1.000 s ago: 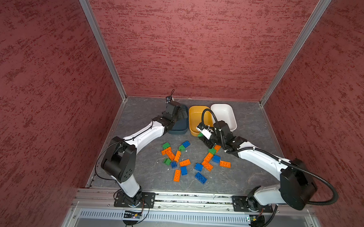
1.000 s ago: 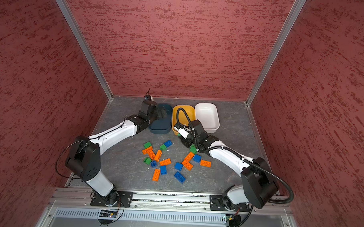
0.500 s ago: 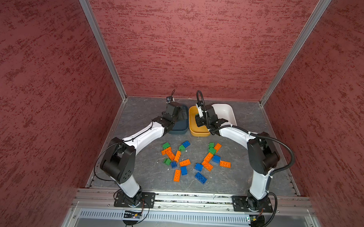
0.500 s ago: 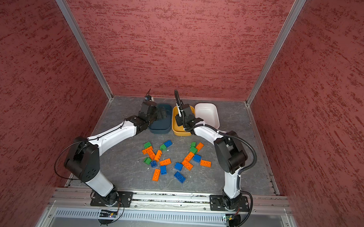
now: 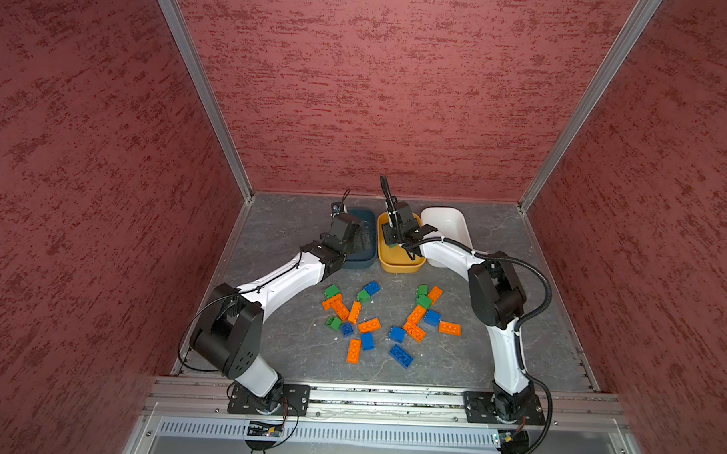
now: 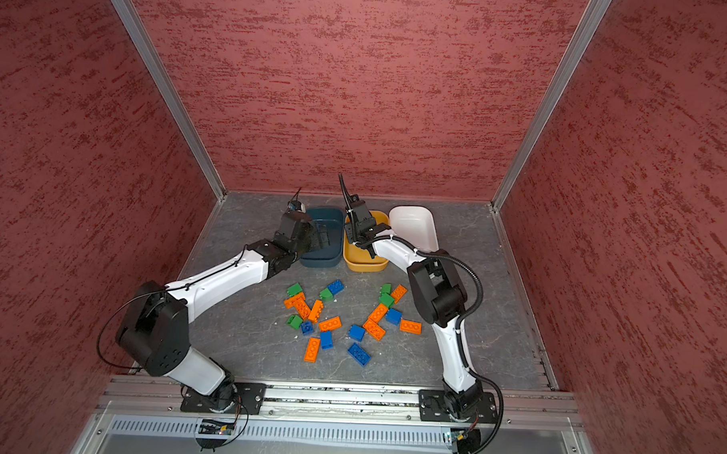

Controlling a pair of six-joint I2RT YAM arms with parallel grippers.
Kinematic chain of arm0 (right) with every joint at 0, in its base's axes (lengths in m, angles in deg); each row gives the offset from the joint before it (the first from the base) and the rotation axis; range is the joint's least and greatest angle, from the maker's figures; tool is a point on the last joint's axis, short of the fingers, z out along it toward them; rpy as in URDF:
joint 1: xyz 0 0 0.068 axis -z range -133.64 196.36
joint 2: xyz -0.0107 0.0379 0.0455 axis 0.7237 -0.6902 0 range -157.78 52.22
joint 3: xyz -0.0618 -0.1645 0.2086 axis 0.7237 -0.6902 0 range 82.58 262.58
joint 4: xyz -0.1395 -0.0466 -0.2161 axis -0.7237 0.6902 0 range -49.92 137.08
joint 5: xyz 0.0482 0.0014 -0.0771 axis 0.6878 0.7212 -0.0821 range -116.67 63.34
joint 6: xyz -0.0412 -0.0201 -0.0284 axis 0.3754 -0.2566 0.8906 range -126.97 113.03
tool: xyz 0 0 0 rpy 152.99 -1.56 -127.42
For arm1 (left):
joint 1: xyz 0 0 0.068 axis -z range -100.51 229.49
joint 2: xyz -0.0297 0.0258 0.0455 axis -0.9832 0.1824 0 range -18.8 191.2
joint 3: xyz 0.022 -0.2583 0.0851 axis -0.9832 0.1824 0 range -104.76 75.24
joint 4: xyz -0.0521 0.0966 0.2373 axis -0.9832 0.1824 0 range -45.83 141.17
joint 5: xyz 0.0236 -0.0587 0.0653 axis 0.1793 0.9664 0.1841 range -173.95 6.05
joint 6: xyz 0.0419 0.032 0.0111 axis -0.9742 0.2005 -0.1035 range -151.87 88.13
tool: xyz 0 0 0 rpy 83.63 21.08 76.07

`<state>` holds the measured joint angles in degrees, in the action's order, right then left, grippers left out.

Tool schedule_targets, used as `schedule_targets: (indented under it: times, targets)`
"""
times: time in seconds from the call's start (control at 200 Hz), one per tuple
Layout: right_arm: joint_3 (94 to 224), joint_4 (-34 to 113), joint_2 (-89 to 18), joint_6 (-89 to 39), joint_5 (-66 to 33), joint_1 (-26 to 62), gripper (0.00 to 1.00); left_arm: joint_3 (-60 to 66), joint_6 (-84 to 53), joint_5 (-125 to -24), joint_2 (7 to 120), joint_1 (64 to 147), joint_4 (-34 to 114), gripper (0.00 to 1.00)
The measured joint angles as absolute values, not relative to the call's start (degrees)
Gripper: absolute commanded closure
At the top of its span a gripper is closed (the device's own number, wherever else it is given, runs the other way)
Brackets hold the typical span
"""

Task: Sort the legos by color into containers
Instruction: 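Carry the green brick with the right gripper and release it into the yellow tub, then lower the right gripper onto the pile and grasp an orange brick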

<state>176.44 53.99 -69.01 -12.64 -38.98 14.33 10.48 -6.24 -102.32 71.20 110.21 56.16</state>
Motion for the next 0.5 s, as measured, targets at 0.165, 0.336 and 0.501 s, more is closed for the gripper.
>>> schedule_targets:
  times: [0.165, 0.336, 0.501]
  targets:
    - [159.24, 50.67, -53.52, -14.67, -34.09, 14.33, 0.15, 10.46, -6.96, -104.07, 71.20, 113.77, 56.25, 0.01]
    - [139.79, 43.15, -34.37, -19.53, -30.28, 14.33, 0.01, 10.20, -6.81, -103.26, 71.61, 117.60, 56.16, 0.01]
    - [129.30, 43.92, -23.57, -26.06, -31.27, 14.33, 0.01, 8.80, -5.54, -101.01, 74.39, 119.93, 56.10, 0.01]
